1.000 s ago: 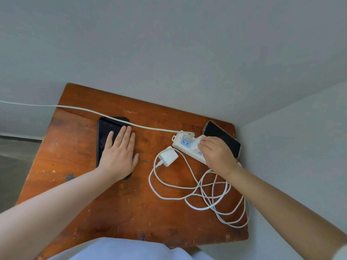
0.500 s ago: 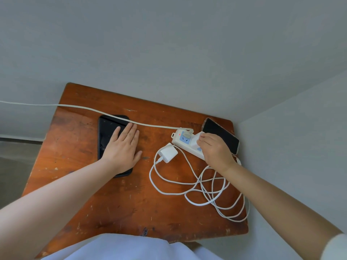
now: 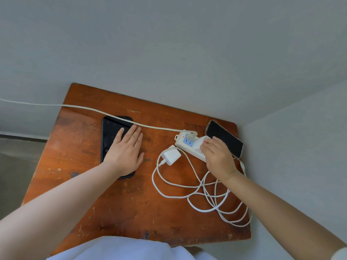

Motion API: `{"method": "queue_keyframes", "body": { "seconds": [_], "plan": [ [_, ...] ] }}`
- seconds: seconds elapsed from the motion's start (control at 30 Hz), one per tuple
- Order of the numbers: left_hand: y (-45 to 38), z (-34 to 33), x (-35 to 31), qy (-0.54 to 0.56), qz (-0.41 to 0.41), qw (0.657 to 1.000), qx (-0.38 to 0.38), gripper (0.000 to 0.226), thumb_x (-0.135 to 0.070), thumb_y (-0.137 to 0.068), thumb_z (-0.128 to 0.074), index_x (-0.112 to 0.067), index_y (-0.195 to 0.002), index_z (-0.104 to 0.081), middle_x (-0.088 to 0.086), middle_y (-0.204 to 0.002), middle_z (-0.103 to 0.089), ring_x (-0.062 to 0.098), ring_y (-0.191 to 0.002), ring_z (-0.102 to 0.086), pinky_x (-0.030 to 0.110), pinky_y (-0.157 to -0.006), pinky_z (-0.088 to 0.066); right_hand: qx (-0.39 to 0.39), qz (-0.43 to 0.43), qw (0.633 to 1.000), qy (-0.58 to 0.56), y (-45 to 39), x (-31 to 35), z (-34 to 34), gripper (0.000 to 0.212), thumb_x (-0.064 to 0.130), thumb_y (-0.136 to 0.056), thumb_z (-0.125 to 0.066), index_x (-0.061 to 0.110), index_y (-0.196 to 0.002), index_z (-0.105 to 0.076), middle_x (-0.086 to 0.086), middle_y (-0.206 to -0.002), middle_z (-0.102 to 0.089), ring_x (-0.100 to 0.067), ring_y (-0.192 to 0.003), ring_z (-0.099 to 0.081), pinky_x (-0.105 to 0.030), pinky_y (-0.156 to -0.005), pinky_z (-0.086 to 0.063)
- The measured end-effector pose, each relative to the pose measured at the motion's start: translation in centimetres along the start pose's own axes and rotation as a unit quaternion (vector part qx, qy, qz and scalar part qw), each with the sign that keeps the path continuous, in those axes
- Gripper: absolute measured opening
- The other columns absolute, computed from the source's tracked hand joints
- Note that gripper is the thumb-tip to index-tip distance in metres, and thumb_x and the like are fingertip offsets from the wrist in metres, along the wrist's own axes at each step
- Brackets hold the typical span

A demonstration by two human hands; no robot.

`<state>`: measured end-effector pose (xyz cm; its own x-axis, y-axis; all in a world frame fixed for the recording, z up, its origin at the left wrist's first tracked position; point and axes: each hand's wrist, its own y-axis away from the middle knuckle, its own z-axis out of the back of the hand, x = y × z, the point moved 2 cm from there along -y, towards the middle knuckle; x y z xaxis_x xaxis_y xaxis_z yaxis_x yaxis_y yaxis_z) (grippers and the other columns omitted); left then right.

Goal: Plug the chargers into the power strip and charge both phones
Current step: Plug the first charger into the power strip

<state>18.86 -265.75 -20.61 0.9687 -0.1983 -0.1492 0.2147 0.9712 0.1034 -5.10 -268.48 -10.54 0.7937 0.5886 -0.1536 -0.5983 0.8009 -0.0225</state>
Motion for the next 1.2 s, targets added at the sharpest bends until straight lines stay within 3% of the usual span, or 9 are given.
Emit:
{"method": "queue_keyframes", "body": {
  "seconds": [0.2, 0.27, 0.4, 0.47, 0.6, 0.87, 1.2],
  "plan": [
    [0.0, 0.1, -0.1, 0.006, -0.001, 1.000, -0.002, 0.064, -0.045, -0.092, -0.021, -0.008, -0.142, -0.008, 0.009, -0.154, -0.007, 0.022, -0.141, 0.006, 0.040, -0.109, 0.015, 0.059, -0.006, 0.998, -0.028, -0.9, -1.2, 0.8, 0.052, 0.000, -0.035, -0.092, -0.006, -0.081, -0.071, -0.023, -0.082, -0.074, -0.035, -0.075, -0.071, -0.050, -0.061, -0.057],
    [0.0, 0.3, -0.1, 0.011, -0.001, 1.000, -0.002, 0.063, -0.044, -0.092, -0.023, -0.008, -0.142, -0.010, 0.009, -0.154, -0.008, 0.022, -0.141, 0.005, 0.040, -0.110, 0.013, 0.082, -0.021, 0.996, -0.035, -1.0, -1.0, 0.7, 0.049, 0.000, -0.043, -0.090, -0.005, -0.087, -0.069, -0.023, -0.088, -0.073, -0.035, -0.082, -0.070, -0.047, -0.067, -0.057],
    [0.2, 0.4, -0.1, 0.025, -0.002, 1.000, -0.002, 0.061, -0.042, -0.092, -0.025, -0.009, -0.142, -0.012, 0.008, -0.154, -0.010, 0.022, -0.141, 0.005, 0.039, -0.109, 0.015, 0.106, -0.114, 0.984, -0.087, -1.6, -1.3, -0.2, 0.043, 0.013, -0.082, -0.066, 0.009, -0.122, -0.052, -0.011, -0.128, -0.054, -0.023, -0.119, -0.049, -0.030, -0.093, -0.046],
    [0.2, 0.4, -0.1, 0.024, -0.001, 1.000, -0.004, 0.061, -0.042, -0.092, -0.024, -0.009, -0.142, -0.011, 0.008, -0.154, -0.008, 0.021, -0.141, 0.006, 0.038, -0.107, 0.017, 0.120, -0.166, 0.976, -0.078, -2.4, -1.3, -0.3, 0.047, 0.021, -0.084, -0.065, 0.014, -0.127, -0.046, -0.006, -0.135, -0.048, -0.019, -0.123, -0.044, -0.028, -0.094, -0.045],
    [0.1, 0.5, -0.1, 0.028, 0.001, 1.000, -0.005, 0.061, -0.043, -0.092, -0.024, -0.010, -0.142, -0.010, 0.007, -0.154, -0.008, 0.021, -0.141, 0.006, 0.038, -0.107, 0.018, 0.162, -0.216, 0.962, -0.041, -3.0, -0.8, -0.5, 0.051, 0.025, -0.084, -0.064, 0.016, -0.130, -0.042, -0.005, -0.132, -0.052, -0.019, -0.117, -0.051, -0.028, -0.092, -0.046],
    [0.0, 0.2, 0.0, 0.030, 0.002, 1.000, -0.006, 0.062, -0.044, -0.092, -0.024, -0.010, -0.142, -0.011, 0.007, -0.154, -0.011, 0.021, -0.142, 0.004, 0.038, -0.107, 0.018, 0.162, -0.169, 0.972, 0.019, -1.1, 0.4, -1.9, 0.057, 0.028, -0.089, -0.056, 0.011, -0.137, -0.030, -0.010, -0.145, -0.036, -0.024, -0.129, -0.038, -0.033, -0.104, -0.035],
    [0.1, 0.2, 0.0, 0.032, -0.001, 0.999, -0.018, 0.061, -0.043, -0.092, -0.026, -0.009, -0.142, -0.014, 0.008, -0.154, -0.011, 0.022, -0.141, 0.004, 0.038, -0.107, 0.017, 0.223, -0.156, 0.962, 0.019, -3.3, -1.2, -0.7, 0.054, 0.029, -0.093, -0.050, 0.015, -0.140, -0.027, -0.005, -0.149, -0.032, -0.023, -0.130, -0.039, -0.029, -0.100, -0.041]
  ]
}}
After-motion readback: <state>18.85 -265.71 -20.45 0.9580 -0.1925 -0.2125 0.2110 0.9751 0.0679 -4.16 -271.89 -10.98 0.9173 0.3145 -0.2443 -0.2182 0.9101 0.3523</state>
